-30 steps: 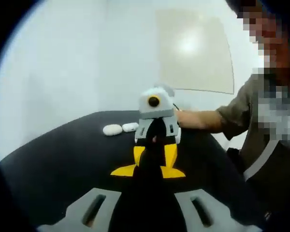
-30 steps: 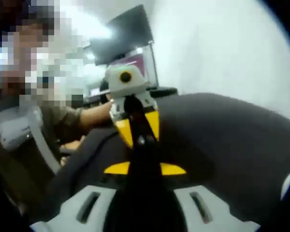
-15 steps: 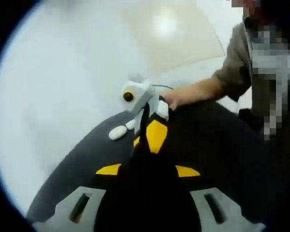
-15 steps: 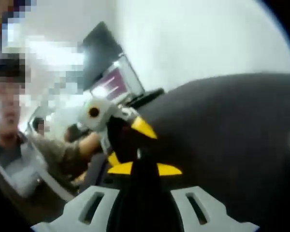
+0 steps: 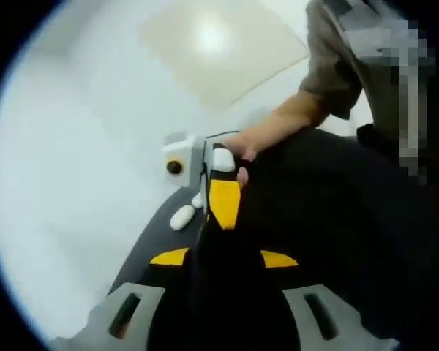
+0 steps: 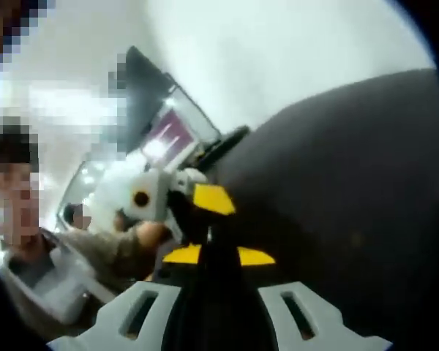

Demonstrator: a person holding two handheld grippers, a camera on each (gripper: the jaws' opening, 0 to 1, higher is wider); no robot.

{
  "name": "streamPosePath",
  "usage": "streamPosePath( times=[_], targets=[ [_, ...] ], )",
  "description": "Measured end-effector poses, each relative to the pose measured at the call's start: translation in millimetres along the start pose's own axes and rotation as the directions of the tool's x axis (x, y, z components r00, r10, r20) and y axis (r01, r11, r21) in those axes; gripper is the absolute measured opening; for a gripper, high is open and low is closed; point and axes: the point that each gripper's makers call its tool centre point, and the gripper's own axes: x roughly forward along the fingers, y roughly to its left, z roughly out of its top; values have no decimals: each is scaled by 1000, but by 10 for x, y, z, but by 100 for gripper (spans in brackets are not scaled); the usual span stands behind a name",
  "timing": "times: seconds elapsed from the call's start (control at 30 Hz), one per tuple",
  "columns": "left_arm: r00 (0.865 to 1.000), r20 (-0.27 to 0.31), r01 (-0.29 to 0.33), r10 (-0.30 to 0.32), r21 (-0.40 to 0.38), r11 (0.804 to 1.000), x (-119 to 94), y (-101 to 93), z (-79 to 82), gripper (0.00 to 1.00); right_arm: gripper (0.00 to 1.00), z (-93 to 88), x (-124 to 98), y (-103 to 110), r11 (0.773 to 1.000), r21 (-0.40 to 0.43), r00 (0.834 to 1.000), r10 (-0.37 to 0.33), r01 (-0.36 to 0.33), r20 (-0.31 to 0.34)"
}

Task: Pick up three earphones and place each one into its charging case using tactile feedback, ensure that each earphone is properly inserted and securely positioned inside the case.

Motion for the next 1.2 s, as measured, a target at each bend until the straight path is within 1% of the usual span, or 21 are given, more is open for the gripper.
streamPosePath(
  times=[0.17,0.27,0.33,0.4,0.43,0.47,0.57,0.6,0.67,0.77,0.83,0.87,0.9,0.93,0.97,1.0,1.03,1.1,1.13,1.17,1.2],
  targets=[
    [1000,-8,7,-7,8,1000,17,-24,3,31,18,0,-11,15,1000,5,1000,5,-5,-1],
    [1000,-15,12,-12,-9,1000,21,-28,-7,31,18,0,-11,8,1000,0,1000,1,-1,-1],
    [999,-28,21,-22,-56,998,20,-28,-27,30,19,5,-2,3,998,-57,1000,-9,9,10],
    [999,-34,30,-35,-117,993,16,-35,-52,30,21,7,-1,17,984,-174,999,-26,31,34],
    [999,-35,31,-36,-124,992,11,-24,-58,30,25,10,-8,46,981,-193,999,-23,31,43],
    [998,-39,37,-44,-161,986,3,-35,-75,30,28,21,-18,69,980,-199,999,-20,29,49],
    [996,-34,72,-85,-268,961,-13,-61,-104,30,35,64,-55,119,956,-289,997,-24,43,69],
    [995,-34,74,-89,-305,950,-17,-50,-116,30,35,88,-85,132,937,-345,996,-36,62,81],
    [994,-31,89,-109,-392,916,-19,-45,-161,30,35,117,-128,144,911,-401,993,-55,92,103],
    [992,-24,99,-125,-476,874,-7,-44,-198,30,35,121,-165,129,904,-413,992,-70,109,107],
    [992,-7,108,-130,-514,851,10,-47,-205,31,35,129,-180,104,898,-423,991,-80,117,105],
    [991,5,116,-133,-521,846,24,-48,-203,31,35,120,-183,108,891,-438,992,-82,118,100],
    [991,9,118,-133,-516,849,45,-48,-200,31,35,121,-182,113,881,-458,992,-80,115,95],
    [991,12,120,-133,-514,849,63,-58,-190,31,35,122,-178,143,862,-497,994,-68,104,90],
    [991,19,124,-132,-501,857,78,-57,-169,31,36,136,-177,162,848,-520,994,-60,100,93],
    [991,19,124,-130,-474,872,73,-49,-156,32,37,134,-173,186,838,-537,994,-52,95,95],
    [992,12,115,-124,-468,876,57,-37,-158,34,38,128,-175,190,832,-547,995,-49,92,92],
    [992,9,116,-126,-465,878,-8,-10,-159,39,40,107,-173,178,821,-563,995,-55,91,80],
    [992,14,115,-122,-471,875,-59,18,-152,40,41,70,-166,155,807,-584,996,-69,92,61],
    [995,26,99,-99,-480,872,-111,83,-129,39,41,62,-162,135,800,-591,995,-83,101,58],
    [998,45,68,-53,-491,868,-171,188,-97,39,41,62,-155,94,784,-609,992,-110,122,58]
  ],
)
